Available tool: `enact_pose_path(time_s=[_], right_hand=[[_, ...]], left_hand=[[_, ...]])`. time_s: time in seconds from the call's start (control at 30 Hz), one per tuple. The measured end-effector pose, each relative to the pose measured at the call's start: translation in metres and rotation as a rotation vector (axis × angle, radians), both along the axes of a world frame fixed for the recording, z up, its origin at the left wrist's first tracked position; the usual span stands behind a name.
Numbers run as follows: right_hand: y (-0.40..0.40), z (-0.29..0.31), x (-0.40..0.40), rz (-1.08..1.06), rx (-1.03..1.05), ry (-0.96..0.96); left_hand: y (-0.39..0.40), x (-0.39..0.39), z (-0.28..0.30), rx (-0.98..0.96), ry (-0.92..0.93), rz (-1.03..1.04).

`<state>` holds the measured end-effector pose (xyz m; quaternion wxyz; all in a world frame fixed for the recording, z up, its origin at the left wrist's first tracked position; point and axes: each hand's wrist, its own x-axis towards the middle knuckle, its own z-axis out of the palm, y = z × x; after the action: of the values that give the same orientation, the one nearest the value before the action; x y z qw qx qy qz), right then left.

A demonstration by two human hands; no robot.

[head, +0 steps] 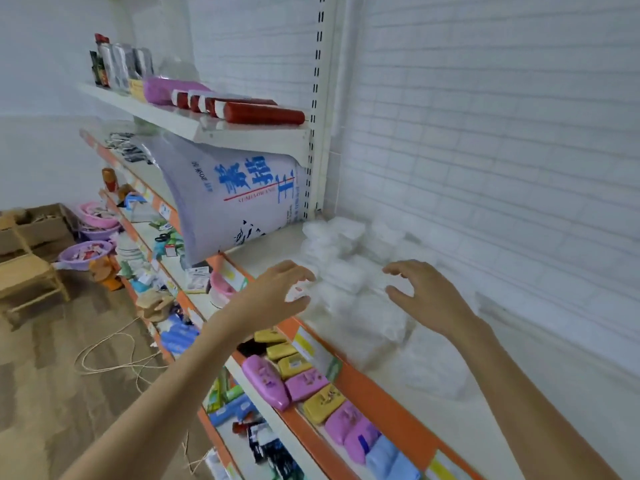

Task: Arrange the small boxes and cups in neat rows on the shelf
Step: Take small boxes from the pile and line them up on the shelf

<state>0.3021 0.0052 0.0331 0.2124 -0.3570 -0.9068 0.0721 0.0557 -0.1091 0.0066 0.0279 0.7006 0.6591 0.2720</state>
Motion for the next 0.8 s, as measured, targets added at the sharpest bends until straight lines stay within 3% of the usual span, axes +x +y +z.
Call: enact_pose_path(time_s=[0.2,0.3,0.5,0.6,0.7,0.8], right_hand=[[0.053,-0.008,-0.038,-0.236,0.017,-0.434],[0.06,-0.013,-0.047,-0.307,-0.057,-0.495],[0.057,-0.019,-0.052,-0.407,-0.113,-0.441],[0.055,-0.018,-0.053,-0.427,-0.135,-0.416],[0.048,-0.012,-0.049,-0.439,-0.282,-0.219],[0.047,-0.006,-0.044,-0.42,-0.425,0.022]], left_hand=[[0.115,-0.029,-0.013,-0.119,0.179,-0.309],[0.149,-0.032,-0.028,-0.123,0.231,-0.503],[0.185,-0.043,-0.042,0.093,0.194,-0.67],[0.19,-0.044,-0.04,0.084,0.072,-0.692],[0.189,-0.044,-0.024,-0.085,-0.107,-0.641],[0.189,-0.044,-0.013,-0.104,-0.278,-0.626]])
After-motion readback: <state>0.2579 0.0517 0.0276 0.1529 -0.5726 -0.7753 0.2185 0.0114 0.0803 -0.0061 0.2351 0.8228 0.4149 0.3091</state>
